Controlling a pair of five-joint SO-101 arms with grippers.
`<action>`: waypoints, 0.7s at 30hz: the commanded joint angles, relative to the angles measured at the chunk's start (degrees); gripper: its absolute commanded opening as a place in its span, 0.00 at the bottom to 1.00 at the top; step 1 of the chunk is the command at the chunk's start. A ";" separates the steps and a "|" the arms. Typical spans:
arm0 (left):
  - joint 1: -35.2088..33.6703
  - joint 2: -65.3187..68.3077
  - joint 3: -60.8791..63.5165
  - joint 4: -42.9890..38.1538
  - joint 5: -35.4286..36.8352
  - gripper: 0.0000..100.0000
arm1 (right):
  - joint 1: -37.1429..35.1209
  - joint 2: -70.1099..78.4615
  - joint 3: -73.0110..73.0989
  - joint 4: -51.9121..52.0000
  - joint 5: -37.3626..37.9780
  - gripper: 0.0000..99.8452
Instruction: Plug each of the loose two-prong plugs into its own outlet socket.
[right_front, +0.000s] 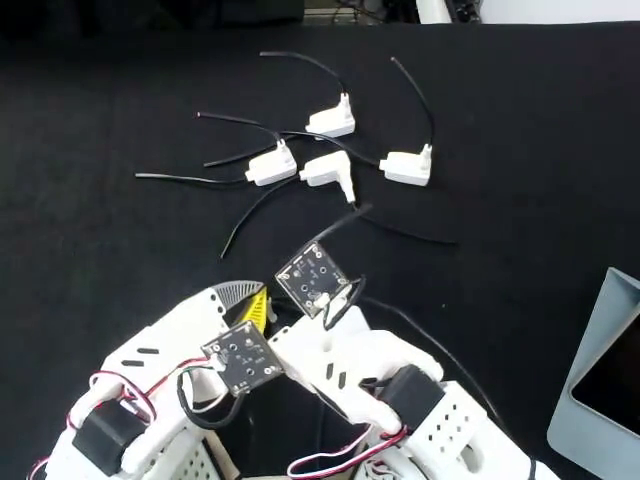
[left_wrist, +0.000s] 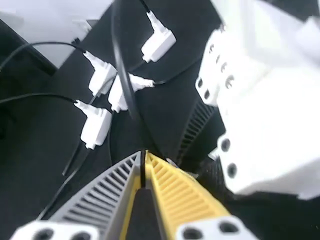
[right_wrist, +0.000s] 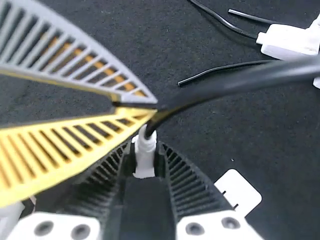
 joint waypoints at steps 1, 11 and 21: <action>1.19 -0.09 -0.75 1.93 -0.44 0.03 | -0.44 -0.84 -4.70 0.09 0.09 0.01; -4.35 -0.18 -3.21 -2.37 -0.53 0.03 | -2.20 -0.84 -7.43 2.11 11.25 0.01; 4.79 -0.18 -8.57 6.68 -0.53 0.03 | -6.24 -0.84 -7.34 2.11 13.71 0.01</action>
